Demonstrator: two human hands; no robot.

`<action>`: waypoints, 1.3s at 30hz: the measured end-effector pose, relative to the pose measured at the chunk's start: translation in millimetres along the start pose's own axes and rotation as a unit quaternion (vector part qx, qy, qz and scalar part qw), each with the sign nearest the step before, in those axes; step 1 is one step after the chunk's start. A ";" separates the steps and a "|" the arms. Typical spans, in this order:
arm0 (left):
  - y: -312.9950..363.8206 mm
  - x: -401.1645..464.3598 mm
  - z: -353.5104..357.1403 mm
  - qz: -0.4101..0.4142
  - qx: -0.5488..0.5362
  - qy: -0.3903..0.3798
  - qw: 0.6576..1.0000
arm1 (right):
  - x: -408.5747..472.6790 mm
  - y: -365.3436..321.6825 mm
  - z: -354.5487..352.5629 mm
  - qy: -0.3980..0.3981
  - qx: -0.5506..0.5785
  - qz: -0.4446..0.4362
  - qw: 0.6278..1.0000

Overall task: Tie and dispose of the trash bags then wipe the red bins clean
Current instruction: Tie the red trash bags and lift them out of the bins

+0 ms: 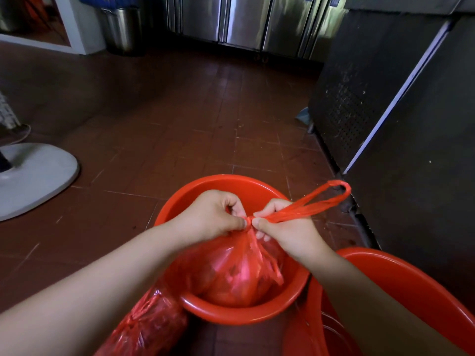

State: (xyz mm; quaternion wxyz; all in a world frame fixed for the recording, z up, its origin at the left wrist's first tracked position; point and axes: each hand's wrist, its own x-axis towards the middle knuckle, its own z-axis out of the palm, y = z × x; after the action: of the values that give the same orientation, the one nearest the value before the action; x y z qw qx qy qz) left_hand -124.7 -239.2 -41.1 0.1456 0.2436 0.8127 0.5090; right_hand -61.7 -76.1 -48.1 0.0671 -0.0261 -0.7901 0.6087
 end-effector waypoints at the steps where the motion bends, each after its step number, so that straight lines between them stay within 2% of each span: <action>1: 3.4 -0.1 -2.7 0.041 0.059 0.008 0.997 | 0.9 -3.1 -1.2 -0.005 -0.005 -0.002 1.000; 3: 11.7 -2.8 -11.4 0.119 0.165 0.031 0.979 | 2.5 -11.7 -2.8 -0.011 0.004 -0.013 1.000; 7: 36.3 -10.4 -42.6 0.201 0.341 0.083 0.915 | 11.0 -36.9 -5.5 -0.022 0.028 -0.042 0.998; 8: 41.8 -11.6 -48.6 0.236 0.383 0.096 0.888 | 13.4 -43.0 -6.0 -0.025 0.024 -0.049 0.998; 10: 46.0 -13.0 -55.3 0.324 0.471 0.111 0.813 | 16.5 -51.7 -5.9 -0.033 0.011 -0.059 0.998; 12: 41.0 -17.2 -59.9 0.382 0.523 0.093 0.756 | 16.4 -52.6 -4.9 -0.041 0.000 -0.058 0.997; 15: 19.8 -21.7 -69.7 0.392 0.553 0.050 0.734 | 14.5 -38.9 -5.6 -0.037 -0.015 -0.037 0.999; 20: -25.2 -25.6 -51.4 0.337 0.553 0.020 0.762 | 15.6 -4.2 -0.9 -0.041 -0.064 0.046 0.996; 21: -33.2 -25.2 -44.9 0.320 0.536 0.029 0.781 | 16.6 0.5 1.7 -0.041 -0.071 0.060 0.995; 23: -44.0 -22.2 -35.8 0.266 0.466 0.080 0.840 | 20.4 4.4 5.1 -0.026 -0.065 0.074 0.995; 25: -47.5 -15.9 -31.9 0.162 0.309 0.131 0.928 | 25.8 2.6 6.5 -0.008 -0.042 0.069 0.997; 26: -47.4 -12.4 -30.0 0.104 0.182 0.141 0.968 | 28.1 1.2 7.1 0.001 -0.027 0.067 0.997; 27: -46.3 -10.2 -27.7 0.053 0.046 0.143 0.987 | 30.0 0.4 8.0 0.011 -0.008 0.066 0.998; 28: -44.9 -8.7 -24.9 0.016 -0.070 0.145 0.987 | 30.8 0.5 9.0 0.020 0.012 0.065 0.998; 29: -44.7 -8.4 -22.5 -0.008 -0.139 0.148 0.979 | 31.0 1.6 9.7 0.027 0.031 0.064 0.997; 30: -45.5 -8.5 -21.1 -0.017 -0.161 0.150 0.975 | 30.4 3.5 9.9 0.031 0.045 0.063 0.997; 32: -49.4 -11.5 -19.5 -0.002 -0.099 0.144 0.985 | 27.9 9.1 8.1 0.036 0.056 0.061 0.996; 34: -58.7 -13.3 -23.1 0.037 0.076 0.127 0.988 | 22.8 17.6 5.2 0.035 0.048 0.065 0.996; 36: -66.1 -14.8 -24.0 0.069 0.232 0.098 0.965 | 16.1 26.4 6.3 0.028 0.029 0.076 0.996; 39: -70.7 -20.0 -21.6 0.070 0.278 0.077 0.955 | 9.1 32.4 11.8 0.032 0.031 0.094 0.995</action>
State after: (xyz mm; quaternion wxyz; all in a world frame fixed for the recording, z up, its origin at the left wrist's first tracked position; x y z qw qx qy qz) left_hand -135.9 -292.1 -95.3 -0.0272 0.2910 0.9115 0.2894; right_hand -73.7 -77.9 -81.7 0.0355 -0.1181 -0.7622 0.6355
